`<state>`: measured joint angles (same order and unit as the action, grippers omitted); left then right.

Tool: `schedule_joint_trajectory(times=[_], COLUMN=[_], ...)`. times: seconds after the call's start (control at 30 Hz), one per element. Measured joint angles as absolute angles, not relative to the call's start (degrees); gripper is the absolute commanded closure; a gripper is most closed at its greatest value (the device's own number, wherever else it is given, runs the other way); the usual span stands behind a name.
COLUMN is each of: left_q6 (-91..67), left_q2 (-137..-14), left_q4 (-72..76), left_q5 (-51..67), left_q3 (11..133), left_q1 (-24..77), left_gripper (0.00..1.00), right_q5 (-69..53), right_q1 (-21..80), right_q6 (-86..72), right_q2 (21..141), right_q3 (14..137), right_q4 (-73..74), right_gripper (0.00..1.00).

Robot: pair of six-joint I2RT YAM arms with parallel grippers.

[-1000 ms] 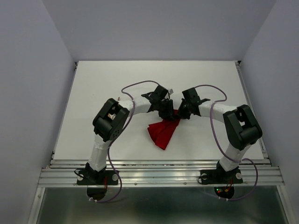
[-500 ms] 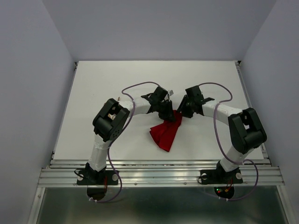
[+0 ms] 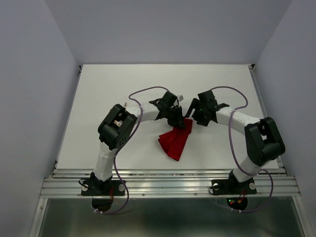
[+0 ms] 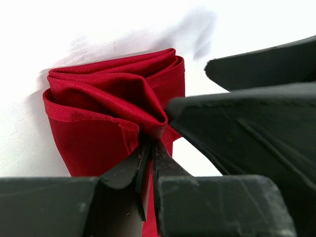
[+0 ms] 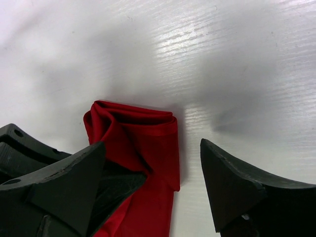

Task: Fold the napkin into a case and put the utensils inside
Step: Fold the 2/3-rectangle-folded napkin at the center of the board.

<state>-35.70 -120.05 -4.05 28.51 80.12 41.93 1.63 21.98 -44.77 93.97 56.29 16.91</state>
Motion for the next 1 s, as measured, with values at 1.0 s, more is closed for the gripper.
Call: schedule_joint_trajectory(times=[1.0], left_q6=[-34.5], left_q2=[-120.1], left_q4=[-4.1], left_q5=[29.8], left_q3=[80.1], left_q1=[41.9], left_gripper=[0.85], right_q5=[-5.9], right_q1=[21.7], right_q6=[-40.9], right_q2=[96.9], right_q3=[55.2], right_q4=[14.2], right_gripper=[0.37])
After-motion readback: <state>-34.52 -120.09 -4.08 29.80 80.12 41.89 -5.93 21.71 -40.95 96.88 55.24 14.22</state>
